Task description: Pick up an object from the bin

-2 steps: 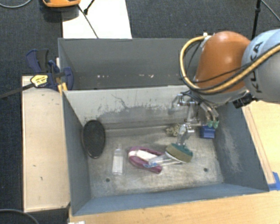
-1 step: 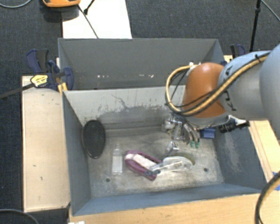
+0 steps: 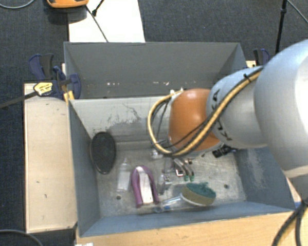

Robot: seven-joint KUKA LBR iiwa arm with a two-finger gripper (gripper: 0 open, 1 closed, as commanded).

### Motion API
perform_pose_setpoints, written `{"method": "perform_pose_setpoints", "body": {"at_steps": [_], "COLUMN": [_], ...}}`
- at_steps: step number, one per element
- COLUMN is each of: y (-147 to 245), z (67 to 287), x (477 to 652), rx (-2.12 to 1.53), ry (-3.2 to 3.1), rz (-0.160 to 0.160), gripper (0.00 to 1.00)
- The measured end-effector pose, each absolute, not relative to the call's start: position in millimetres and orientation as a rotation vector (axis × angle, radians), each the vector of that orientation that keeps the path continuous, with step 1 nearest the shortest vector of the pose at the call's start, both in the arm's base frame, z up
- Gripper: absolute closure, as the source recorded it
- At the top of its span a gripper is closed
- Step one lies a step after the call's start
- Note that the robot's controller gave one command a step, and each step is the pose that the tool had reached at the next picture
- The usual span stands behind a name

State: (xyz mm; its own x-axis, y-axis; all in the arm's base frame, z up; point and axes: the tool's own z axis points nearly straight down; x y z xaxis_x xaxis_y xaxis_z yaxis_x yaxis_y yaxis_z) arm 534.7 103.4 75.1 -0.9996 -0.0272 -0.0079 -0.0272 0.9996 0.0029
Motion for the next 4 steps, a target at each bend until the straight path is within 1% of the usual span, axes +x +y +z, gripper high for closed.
{"method": "perform_pose_setpoints", "body": {"at_steps": [1, 2, 3, 4], "y": [193.4, 233.7, 230.9, 211.3], "z": [72.0, 71.7, 73.0, 311.4], "x": [588.4, 547.7, 550.4, 538.3], "rx": [0.167, -0.914, -0.907, -1.163], "ry": [3.131, 3.005, 3.002, 2.904], "rz": [0.002, 0.002, -0.005, 0.000], "gripper": [0.00, 0.00, 1.00, 1.00]}}
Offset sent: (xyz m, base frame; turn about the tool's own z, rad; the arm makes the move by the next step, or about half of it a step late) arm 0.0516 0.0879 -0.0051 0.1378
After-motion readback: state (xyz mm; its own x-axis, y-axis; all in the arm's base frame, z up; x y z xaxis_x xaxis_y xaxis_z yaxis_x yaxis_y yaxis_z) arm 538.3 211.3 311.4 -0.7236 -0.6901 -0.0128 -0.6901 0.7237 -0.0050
